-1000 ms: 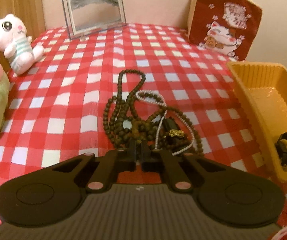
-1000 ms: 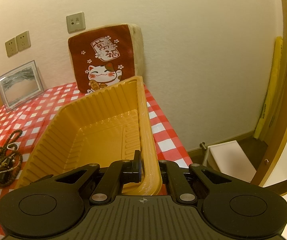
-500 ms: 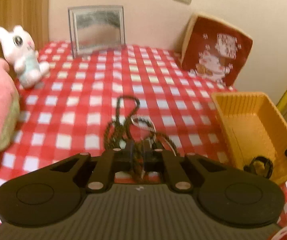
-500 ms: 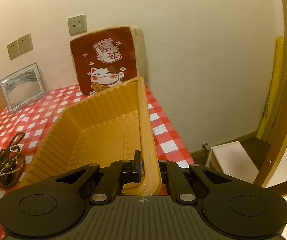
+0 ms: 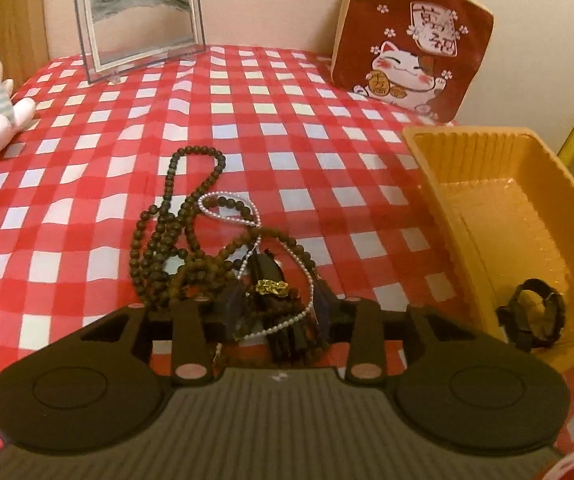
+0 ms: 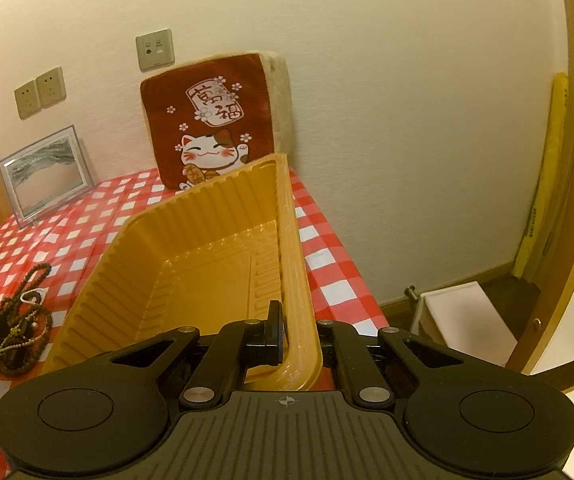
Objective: Organize jewelry
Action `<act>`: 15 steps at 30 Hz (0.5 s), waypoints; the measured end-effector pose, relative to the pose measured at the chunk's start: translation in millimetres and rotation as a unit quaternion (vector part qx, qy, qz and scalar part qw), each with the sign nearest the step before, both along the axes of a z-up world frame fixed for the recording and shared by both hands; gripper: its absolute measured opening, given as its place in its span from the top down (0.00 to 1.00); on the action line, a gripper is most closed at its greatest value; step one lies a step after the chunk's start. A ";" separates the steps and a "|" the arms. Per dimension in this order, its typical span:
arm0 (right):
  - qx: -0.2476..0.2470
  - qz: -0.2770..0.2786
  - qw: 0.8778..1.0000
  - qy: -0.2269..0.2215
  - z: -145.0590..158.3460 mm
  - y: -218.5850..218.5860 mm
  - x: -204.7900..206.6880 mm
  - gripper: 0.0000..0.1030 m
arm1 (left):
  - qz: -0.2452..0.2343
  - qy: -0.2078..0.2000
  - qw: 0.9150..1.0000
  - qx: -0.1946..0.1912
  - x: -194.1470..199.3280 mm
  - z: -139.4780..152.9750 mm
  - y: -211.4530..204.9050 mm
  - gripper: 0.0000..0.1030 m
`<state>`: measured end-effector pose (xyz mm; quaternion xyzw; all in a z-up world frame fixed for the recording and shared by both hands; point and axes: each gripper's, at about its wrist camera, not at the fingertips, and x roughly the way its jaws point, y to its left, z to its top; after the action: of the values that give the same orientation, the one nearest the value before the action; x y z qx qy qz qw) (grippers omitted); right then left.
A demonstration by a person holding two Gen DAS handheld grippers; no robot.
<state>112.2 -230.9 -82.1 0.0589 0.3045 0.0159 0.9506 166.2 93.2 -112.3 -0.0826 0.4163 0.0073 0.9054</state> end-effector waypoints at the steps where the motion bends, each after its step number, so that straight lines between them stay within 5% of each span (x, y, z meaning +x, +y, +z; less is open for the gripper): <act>1: 0.000 -0.001 1.000 0.000 -0.1 0.1 0.0 0.95 | 0.001 0.002 1.000 0.001 2.5 -2.2 0.0 0.66; 8: 0.001 -0.004 1.000 0.003 -0.9 -0.5 2.6 0.95 | -0.009 0.013 1.000 0.009 15.9 -15.2 -1.0 0.69; 11: 0.001 -0.005 1.000 0.004 -1.4 -0.9 3.2 0.95 | -0.010 0.009 1.000 0.010 14.2 -14.9 -1.6 0.78; 13: 0.002 -0.006 1.000 0.005 -2.1 -0.9 3.7 0.95 | -0.014 0.003 1.000 0.010 11.8 -12.4 -1.6 0.93; 15: 0.002 -0.006 1.000 0.005 -2.7 -1.2 4.2 0.95 | -0.022 0.002 1.000 0.012 10.3 -10.3 -1.6 0.93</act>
<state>116.4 -232.1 -84.8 0.0627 0.3089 0.0100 0.9490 176.4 91.5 -122.6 -0.0624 0.4195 -0.0071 0.9056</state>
